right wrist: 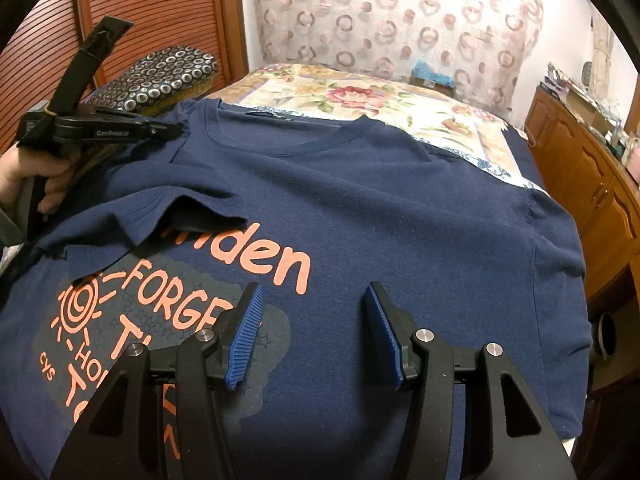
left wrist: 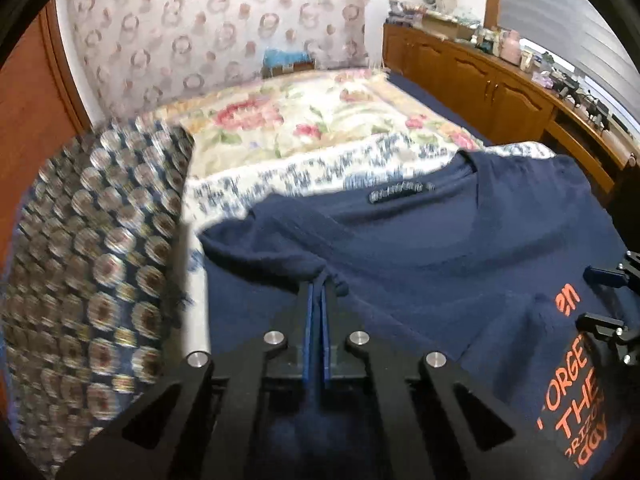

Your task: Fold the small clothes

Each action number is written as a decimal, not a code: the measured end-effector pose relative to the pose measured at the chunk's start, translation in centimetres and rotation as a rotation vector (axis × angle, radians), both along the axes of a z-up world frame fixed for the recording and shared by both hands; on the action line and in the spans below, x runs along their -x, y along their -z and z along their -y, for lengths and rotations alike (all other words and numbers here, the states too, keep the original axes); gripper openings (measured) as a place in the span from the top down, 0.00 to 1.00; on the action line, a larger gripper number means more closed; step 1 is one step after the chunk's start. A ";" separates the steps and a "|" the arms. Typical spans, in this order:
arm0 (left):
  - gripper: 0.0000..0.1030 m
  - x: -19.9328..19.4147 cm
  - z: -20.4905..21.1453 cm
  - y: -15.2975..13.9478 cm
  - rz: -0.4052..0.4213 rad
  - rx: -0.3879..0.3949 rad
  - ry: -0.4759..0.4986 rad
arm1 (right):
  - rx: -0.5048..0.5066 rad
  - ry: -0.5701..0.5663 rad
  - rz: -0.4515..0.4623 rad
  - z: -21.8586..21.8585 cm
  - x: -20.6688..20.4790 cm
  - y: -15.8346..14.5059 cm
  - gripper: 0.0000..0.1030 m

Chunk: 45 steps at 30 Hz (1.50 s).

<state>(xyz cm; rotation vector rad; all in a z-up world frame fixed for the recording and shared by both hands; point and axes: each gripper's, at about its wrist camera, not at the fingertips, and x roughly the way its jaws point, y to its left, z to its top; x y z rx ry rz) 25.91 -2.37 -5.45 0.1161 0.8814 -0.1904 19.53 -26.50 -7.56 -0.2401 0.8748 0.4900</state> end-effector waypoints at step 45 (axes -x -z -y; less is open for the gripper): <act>0.46 12.6 -2.0 -0.4 0.092 0.096 0.058 | 0.003 0.003 0.002 0.1 0.0 0.1 0.45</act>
